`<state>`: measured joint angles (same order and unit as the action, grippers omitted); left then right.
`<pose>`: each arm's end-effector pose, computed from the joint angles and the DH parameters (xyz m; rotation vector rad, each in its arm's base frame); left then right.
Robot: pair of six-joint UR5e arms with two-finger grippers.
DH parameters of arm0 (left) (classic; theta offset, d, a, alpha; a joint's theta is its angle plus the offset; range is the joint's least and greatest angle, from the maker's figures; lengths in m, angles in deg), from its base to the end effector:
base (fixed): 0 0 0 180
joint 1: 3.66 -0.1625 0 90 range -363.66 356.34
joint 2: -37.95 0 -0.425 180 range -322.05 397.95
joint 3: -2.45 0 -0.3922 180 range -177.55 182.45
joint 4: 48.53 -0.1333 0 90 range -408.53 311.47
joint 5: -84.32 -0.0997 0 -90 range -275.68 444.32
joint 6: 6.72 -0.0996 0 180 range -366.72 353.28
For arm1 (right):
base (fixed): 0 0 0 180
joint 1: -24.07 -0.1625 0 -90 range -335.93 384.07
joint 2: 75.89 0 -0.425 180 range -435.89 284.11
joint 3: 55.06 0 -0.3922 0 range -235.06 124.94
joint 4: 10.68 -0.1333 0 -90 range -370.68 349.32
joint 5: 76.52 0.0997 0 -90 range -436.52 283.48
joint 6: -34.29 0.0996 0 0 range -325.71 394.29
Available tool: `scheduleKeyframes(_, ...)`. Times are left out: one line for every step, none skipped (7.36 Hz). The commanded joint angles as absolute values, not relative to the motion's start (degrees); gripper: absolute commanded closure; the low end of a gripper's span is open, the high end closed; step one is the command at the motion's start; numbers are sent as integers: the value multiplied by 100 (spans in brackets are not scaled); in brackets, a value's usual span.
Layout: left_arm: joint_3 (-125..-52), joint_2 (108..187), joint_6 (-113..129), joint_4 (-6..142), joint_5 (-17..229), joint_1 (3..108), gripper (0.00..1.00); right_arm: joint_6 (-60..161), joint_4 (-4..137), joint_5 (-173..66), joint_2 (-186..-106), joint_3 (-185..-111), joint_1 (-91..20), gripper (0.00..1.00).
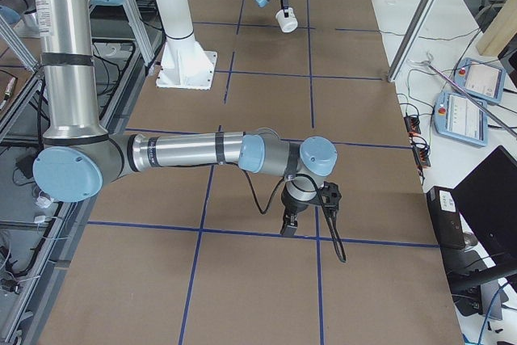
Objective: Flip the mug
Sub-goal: 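Lift the mug with the left gripper and carry it toward the table center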
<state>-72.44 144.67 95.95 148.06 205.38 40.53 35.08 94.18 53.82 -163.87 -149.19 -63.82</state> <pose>0.3475 -0.4520 0.4372 0.1411 1.8401 -0.1814 0.0507 -0.4942 0.6354 -0.1634 -0.6987 0.0315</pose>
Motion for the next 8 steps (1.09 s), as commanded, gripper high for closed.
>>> scheduleKeyframes(-8204, 14683, 9594, 12684, 21295, 4177, 100, 3508, 9418, 5382, -16387, -14919, -6382, 0)
scheduleKeyframes(-8489, 15006, 9568, 11454, 21447, 4177, 100, 3508, 9418, 5382, -16387, -14919, -6382, 0)
scheduleKeyframes(-8605, 15532, 9498, 10102, 21448, 4160, 100, 3508, 9418, 5382, -16387, -14919, -6382, 0)
scheduleKeyframes(-8588, 16033, 9454, 9079, 21414, 4134, 100, 3508, 9418, 5382, -16387, -14919, -6382, 0)
scheduleKeyframes(-8562, 16490, 9270, 8060, 21370, 3960, 100, 3508, 9418, 5382, -16387, -14919, -6382, 0)
scheduleKeyframes(-8440, 17026, 8929, 6927, 21178, 3679, 100, 3508, 9418, 5382, -16378, -14919, -6382, 0)
scheduleKeyframes(-8091, 17518, 8691, 6115, 20750, 3320, 100, 3508, 9418, 5382, -16387, -14919, -6382, 0)
scheduleKeyframes(-7504, 17967, 8619, 5759, 20667, 3203, 100, 3508, 9418, 5382, -16387, -14919, -6382, 0)
